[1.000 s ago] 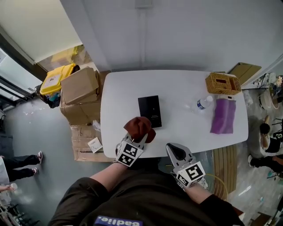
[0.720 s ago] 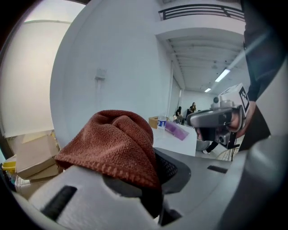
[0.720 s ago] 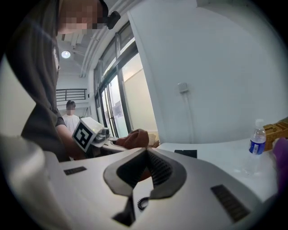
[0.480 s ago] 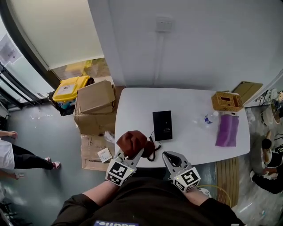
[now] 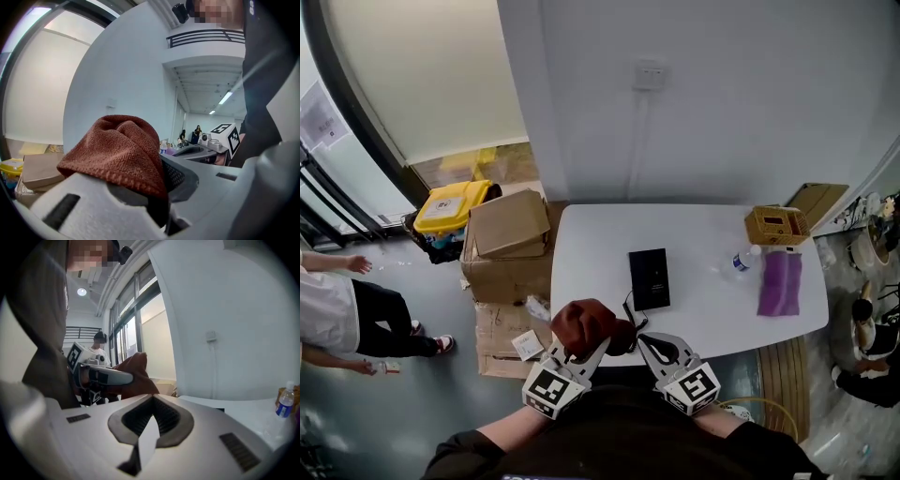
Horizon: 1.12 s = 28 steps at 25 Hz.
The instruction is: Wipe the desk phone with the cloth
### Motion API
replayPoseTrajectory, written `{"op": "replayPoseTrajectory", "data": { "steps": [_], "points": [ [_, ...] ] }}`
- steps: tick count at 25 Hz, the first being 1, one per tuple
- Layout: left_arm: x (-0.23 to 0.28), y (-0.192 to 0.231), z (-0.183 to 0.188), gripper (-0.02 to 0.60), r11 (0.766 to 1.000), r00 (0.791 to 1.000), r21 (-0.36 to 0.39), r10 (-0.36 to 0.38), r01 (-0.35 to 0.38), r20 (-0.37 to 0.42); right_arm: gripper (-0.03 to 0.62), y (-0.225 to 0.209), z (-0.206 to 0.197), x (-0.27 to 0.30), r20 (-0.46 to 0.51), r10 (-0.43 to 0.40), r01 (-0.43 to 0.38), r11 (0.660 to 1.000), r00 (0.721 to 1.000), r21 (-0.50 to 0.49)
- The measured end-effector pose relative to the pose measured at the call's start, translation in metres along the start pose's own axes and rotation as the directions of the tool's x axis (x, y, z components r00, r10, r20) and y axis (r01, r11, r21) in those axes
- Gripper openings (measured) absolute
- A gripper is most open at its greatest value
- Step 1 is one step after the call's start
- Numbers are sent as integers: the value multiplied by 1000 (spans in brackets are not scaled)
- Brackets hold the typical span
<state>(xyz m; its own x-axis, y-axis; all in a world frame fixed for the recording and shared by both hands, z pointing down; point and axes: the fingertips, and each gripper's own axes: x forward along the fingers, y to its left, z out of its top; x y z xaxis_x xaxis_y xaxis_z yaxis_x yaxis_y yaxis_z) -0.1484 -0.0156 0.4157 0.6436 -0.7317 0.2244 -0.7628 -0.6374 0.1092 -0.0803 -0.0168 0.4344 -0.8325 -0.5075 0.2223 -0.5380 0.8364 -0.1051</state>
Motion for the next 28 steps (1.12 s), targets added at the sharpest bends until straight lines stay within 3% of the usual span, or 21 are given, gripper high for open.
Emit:
{"op": "replayPoseTrajectory", "data": {
  "steps": [12, 21, 25, 28],
  "points": [
    [1, -16, 0, 57, 996, 997, 35, -77, 77, 17, 26, 6, 0, -2, -10, -19, 19, 1000, 1000, -7],
    [3, -21, -2, 57, 995, 995, 41, -96, 96, 13, 26, 4, -4, -5, -12, -34, 34, 999, 999, -1],
    [5, -25, 6, 57, 996, 996, 5, -93, 93, 16, 26, 3, -4, -6, -7, -36, 36, 999, 999, 1],
    [6, -23, -2, 57, 994, 995, 37, -101, 100, 11, 26, 1, -3, -6, -8, -39, 39, 999, 999, -2]
  ]
}}
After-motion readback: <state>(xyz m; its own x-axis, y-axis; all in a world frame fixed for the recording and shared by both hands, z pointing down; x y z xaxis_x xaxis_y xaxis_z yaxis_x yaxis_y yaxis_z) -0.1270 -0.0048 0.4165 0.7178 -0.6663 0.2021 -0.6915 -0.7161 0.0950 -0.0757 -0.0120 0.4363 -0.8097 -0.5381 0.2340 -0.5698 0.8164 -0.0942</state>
